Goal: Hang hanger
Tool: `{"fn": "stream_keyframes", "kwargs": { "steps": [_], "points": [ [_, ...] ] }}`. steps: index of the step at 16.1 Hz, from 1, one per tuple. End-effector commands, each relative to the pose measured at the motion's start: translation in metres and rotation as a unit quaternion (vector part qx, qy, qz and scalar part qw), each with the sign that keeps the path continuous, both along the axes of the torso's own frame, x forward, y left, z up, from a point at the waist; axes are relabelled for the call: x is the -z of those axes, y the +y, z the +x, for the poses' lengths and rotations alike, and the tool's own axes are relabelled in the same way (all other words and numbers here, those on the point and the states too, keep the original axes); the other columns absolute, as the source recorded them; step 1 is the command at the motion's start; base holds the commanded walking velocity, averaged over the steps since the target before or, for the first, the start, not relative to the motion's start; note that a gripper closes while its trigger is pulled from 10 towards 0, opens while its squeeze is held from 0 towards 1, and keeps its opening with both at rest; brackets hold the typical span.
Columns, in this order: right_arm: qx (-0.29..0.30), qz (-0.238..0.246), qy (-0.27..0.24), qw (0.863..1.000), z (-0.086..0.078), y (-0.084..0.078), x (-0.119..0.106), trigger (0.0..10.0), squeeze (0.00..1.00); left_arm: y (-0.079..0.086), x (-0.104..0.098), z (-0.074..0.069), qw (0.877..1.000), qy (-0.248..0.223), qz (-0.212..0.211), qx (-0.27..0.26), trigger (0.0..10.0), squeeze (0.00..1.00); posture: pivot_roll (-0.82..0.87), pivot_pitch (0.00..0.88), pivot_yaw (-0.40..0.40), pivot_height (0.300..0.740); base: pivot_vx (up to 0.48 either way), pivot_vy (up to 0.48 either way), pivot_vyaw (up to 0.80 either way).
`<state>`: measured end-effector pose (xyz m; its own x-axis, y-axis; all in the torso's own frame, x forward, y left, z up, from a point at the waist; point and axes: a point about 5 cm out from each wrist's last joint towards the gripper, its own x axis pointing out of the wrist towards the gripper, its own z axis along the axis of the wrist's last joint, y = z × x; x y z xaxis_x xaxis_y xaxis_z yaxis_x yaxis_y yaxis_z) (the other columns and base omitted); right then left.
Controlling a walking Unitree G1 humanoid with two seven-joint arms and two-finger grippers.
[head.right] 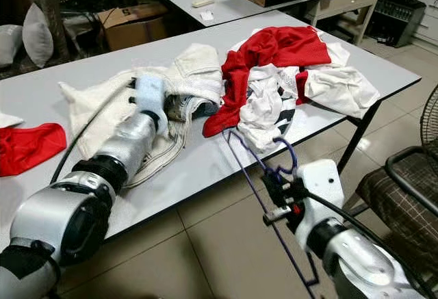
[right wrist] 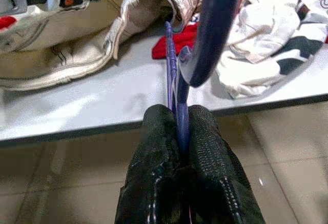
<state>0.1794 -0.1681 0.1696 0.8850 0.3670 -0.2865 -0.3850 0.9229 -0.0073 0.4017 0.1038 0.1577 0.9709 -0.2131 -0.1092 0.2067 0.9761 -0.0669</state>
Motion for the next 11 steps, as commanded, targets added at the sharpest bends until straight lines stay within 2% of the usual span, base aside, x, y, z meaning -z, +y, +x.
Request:
{"fn": "stream_keyframes", "kwargs": {
  "steps": [1,2,3,4,6,7,8,9,11],
  "points": [
    [0.003,0.001,-0.008,1.0,0.002,0.0,-0.001,10.0,0.0,0.003,-0.008,0.002,0.999,-0.008,-0.043,-0.003,0.0,0.0,-0.25,0.0,0.096,0.74,0.0,0.0,0.0],
    [0.006,0.032,-0.033,0.999,0.006,0.005,-0.006,10.0,0.0,0.013,-0.024,0.005,0.993,-0.043,-0.111,0.003,0.0,0.0,-0.22,0.0,0.107,0.74,0.0,0.0,0.0],
    [0.006,0.055,-0.053,0.997,0.009,0.009,-0.01,10.0,0.0,0.024,-0.039,0.004,0.987,-0.079,-0.136,0.01,0.0,0.0,-0.19,0.0,0.117,0.74,0.0,0.0,0.0],
    [0.007,0.079,-0.07,0.994,0.011,0.012,-0.014,10.0,0.0,0.038,-0.059,-0.007,0.983,-0.122,-0.134,0.012,0.0,0.0,-0.18,0.0,0.125,0.74,0.0,0.0,0.0],
    [0.019,0.106,-0.086,0.991,0.013,0.013,-0.017,10.0,0.0,0.05,-0.073,-0.023,0.981,-0.151,-0.118,0.005,0.0,0.0,-0.15,0.0,0.134,0.74,0.0,0.0,0.0],
    [0.028,0.12,-0.095,0.988,0.014,0.012,-0.018,10.0,0.0,0.056,-0.076,-0.034,0.984,-0.144,-0.104,0.0,7.2,0.0,-0.14,0.0,0.14,0.74,0.0,0.0,0.0],
    [0.031,0.128,-0.101,0.986,0.016,0.014,-0.018,10.0,0.0,0.059,-0.07,-0.042,0.988,-0.119,-0.096,-0.019,10.0,0.0,-0.13,0.0,0.139,0.74,0.0,0.0,0.0],
    [0.032,0.138,-0.106,0.984,0.018,0.017,-0.019,10.0,0.0,0.062,-0.067,-0.054,0.986,-0.133,-0.095,-0.024,10.0,0.0,-0.12,0.0,0.131,0.74,0.0,0.0,0.0],
    [0.027,0.141,-0.107,0.984,0.022,0.02,-0.017,10.0,0.0,0.059,-0.055,-0.068,0.987,-0.133,-0.091,-0.018,10.0,0.0,-0.11,0.0,0.115,0.74,0.0,0.0,0.0]
  ]
}}
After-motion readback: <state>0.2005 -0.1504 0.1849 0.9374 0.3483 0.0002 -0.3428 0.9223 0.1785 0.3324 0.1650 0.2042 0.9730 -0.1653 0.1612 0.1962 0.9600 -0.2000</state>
